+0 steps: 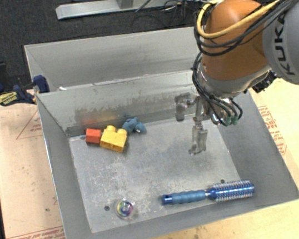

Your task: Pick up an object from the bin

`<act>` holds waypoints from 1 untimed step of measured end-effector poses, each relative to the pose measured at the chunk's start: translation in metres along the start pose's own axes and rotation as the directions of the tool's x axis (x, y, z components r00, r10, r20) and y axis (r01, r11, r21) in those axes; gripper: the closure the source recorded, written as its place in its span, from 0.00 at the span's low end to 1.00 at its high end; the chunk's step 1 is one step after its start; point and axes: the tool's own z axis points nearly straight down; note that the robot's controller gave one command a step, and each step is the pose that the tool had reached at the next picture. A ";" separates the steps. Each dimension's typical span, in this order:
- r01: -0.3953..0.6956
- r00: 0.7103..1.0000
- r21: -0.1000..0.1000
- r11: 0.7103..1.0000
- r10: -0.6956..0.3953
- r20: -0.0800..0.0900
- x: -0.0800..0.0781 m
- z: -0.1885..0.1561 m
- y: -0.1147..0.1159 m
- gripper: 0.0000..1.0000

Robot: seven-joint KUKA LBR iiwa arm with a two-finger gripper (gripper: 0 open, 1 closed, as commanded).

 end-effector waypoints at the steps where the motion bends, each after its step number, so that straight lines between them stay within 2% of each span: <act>1: 0.055 0.998 0.000 0.998 -0.055 -0.008 0.057 0.094 -0.010 0.00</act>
Offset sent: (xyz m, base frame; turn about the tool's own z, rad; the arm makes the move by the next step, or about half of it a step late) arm -0.0542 -0.0102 -0.0892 -0.0578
